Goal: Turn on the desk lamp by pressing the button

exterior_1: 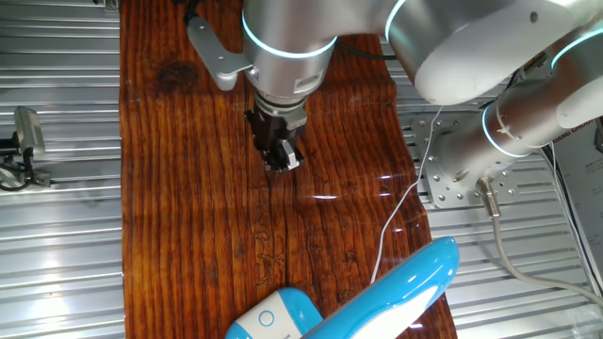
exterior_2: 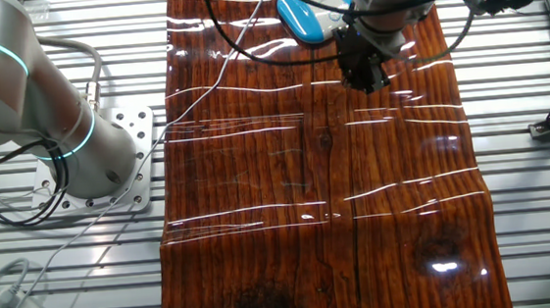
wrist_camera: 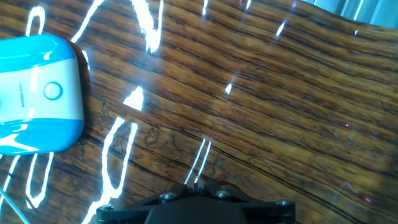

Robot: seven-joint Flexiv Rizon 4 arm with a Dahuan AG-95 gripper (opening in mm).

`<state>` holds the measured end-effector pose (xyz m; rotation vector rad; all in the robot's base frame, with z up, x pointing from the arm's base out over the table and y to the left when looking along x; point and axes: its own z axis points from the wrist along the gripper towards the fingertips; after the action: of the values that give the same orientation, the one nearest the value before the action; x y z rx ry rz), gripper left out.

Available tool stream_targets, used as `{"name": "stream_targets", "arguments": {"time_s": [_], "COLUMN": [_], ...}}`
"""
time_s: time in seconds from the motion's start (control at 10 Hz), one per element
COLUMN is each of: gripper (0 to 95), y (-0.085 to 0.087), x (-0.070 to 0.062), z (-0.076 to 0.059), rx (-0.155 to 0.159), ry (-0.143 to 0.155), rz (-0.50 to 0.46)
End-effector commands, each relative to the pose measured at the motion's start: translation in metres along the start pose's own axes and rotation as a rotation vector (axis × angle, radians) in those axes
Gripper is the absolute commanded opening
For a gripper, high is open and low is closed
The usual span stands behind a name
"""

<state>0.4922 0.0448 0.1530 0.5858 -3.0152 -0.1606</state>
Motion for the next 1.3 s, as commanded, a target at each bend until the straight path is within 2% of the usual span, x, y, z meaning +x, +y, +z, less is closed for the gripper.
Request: {"name": "stream_targets", "arguments": {"time_s": [0.1,0.4,0.9,1.2,1.3], "gripper": [0.0,0.0,0.0,0.0,0.0], "y": [-0.0003,-0.0003,-0.0003,-0.0003,-0.0003], "x": [-0.0003,-0.0003,-0.0003,-0.0003,-0.0003], "z": [0.0003,0.0003,0.0003,0.0003,0.0003], "rx": [0.041,0.04,0.039,0.046,0.038], "ry": [0.025,0.016,0.029,0.031,0.03], "rz": [-0.001,0.005,0.056,0.047,0.049]}}
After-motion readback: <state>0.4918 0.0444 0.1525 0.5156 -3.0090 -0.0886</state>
